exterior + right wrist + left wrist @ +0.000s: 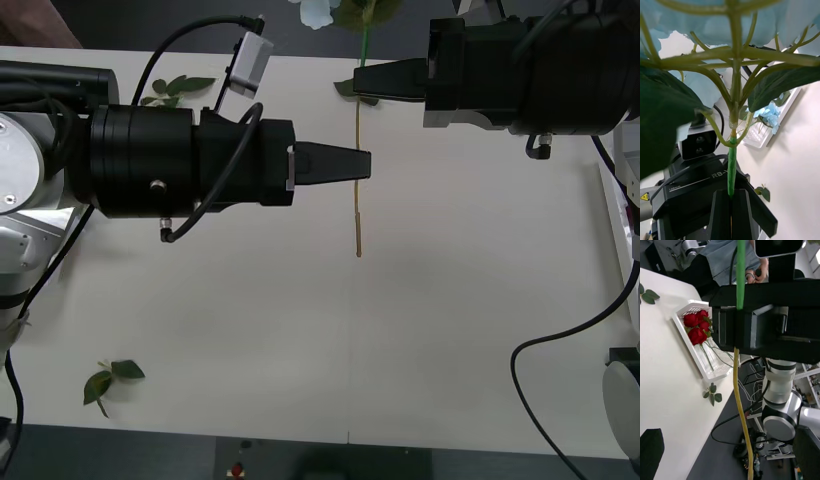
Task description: Put the red flowers into the right box and the blue flowers into the left box
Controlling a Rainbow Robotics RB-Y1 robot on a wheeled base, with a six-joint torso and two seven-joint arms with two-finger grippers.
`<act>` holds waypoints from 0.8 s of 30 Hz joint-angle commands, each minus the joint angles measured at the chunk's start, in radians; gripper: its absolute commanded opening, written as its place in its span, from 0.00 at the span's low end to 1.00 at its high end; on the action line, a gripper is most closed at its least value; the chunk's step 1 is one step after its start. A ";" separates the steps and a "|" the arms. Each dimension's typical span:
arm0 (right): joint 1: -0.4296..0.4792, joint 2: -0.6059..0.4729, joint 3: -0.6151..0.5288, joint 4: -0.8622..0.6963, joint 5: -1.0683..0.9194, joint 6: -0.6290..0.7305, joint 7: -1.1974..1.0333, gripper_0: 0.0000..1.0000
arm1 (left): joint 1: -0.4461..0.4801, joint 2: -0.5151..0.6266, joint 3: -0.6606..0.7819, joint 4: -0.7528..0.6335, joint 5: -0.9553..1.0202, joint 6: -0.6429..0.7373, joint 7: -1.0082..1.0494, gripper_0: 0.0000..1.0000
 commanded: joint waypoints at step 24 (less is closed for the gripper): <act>-0.028 0.002 -0.007 -0.029 -0.008 0.000 -0.024 0.00 | -0.090 -0.027 -0.087 -0.026 -0.067 -0.024 0.117 0.00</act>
